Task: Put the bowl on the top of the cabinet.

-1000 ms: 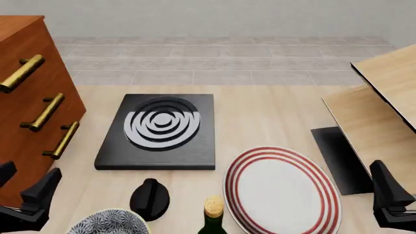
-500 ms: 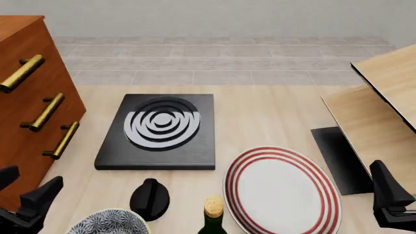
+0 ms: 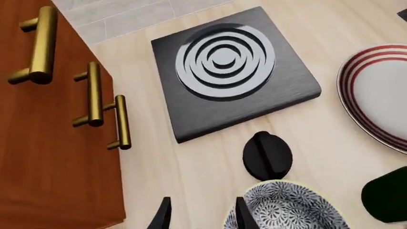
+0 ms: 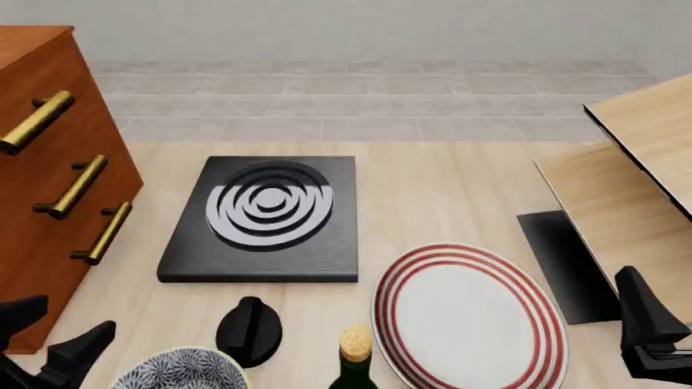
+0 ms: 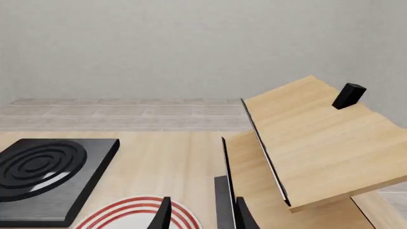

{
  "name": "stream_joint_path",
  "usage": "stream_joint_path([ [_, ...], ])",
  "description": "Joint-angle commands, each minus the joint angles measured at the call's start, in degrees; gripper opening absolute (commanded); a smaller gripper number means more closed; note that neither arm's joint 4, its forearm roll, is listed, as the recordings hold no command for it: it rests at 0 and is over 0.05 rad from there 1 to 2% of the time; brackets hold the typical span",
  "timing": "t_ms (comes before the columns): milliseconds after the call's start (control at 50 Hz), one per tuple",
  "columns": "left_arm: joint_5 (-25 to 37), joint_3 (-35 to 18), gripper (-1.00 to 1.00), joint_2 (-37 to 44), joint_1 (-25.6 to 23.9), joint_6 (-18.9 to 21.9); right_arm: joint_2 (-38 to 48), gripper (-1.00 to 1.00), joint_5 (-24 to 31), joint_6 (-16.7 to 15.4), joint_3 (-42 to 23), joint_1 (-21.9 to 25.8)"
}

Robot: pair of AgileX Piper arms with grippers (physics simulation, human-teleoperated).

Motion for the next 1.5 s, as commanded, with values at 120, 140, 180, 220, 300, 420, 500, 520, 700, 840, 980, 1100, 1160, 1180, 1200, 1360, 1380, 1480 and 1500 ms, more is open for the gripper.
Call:
stream_joint_path([
  [120, 1.1, 1.4, 1.00, 3.2, -1.9, 0.8, 0.0, 1.00, 0.0, 0.0, 0.0, 0.0],
  [140, 0.9, 1.3, 1.00, 3.7, -1.7, 0.7, 0.0, 1.00, 0.0, 0.0, 0.0, 0.0],
  [180, 1.0, 1.3, 1.00, 3.6, -2.0, 0.8, 0.0, 1.00, 0.0, 0.0, 0.0, 0.0],
  [220, 1.1, 1.5, 1.00, 3.7, -2.1, 0.7, 0.0, 1.00, 0.0, 0.0, 0.0, 0.0],
  [300, 1.1, 2.0, 1.00, 3.7, -2.0, 0.9, 0.0, 1.00, 0.0, 0.0, 0.0, 0.0],
  [420, 2.8, 1.6, 1.00, 2.9, -1.7, 1.7, 0.0, 1.00, 0.0, 0.0, 0.0, 0.0],
  [500, 3.7, 0.9, 1.00, 2.8, -1.7, 2.1, 0.0, 1.00, 0.0, 0.0, 0.0, 0.0],
  [520, 4.0, 0.7, 1.00, 2.7, -1.7, 2.2, 0.0, 1.00, 0.0, 0.0, 0.0, 0.0],
  [700, 7.2, 0.2, 1.00, 1.4, -3.4, 2.5, 0.0, 1.00, 0.0, 0.0, 0.0, 0.0],
  [840, 8.3, 0.0, 1.00, 1.0, -4.3, 2.7, 0.0, 1.00, 0.0, 0.0, 0.0, 0.0],
  [980, 9.5, -0.3, 1.00, 1.8, -6.0, 0.4, 0.0, 1.00, 0.0, 0.0, 0.0, 0.0],
  [1100, 9.3, 0.2, 1.00, 2.2, -6.6, 0.2, 0.0, 1.00, 0.0, 0.0, 0.0, 0.0],
  [1160, 9.3, 0.3, 1.00, 2.1, -6.9, 0.2, 0.0, 1.00, 0.0, 0.0, 0.0, 0.0],
  [1180, 9.2, 0.3, 1.00, 2.7, -7.5, -0.9, 0.0, 1.00, 0.0, 0.0, 0.0, 0.0],
  [1200, 8.7, 0.5, 1.00, 4.4, -7.7, -3.0, 0.0, 1.00, 0.0, 0.0, 0.0, 0.0],
  [1360, 9.1, 0.5, 1.00, 4.4, -8.6, -3.2, 0.0, 1.00, 0.0, 0.0, 0.0, 0.0],
  [1380, 9.4, 0.4, 1.00, 4.4, -8.9, -3.4, 0.0, 1.00, 0.0, 0.0, 0.0, 0.0],
  [1480, 9.6, 0.8, 1.00, 4.5, -9.4, -3.6, 0.0, 1.00, 0.0, 0.0, 0.0, 0.0],
  [1500, 9.6, 0.8, 1.00, 4.5, -9.4, -3.6, 0.0, 1.00, 0.0, 0.0, 0.0, 0.0],
])
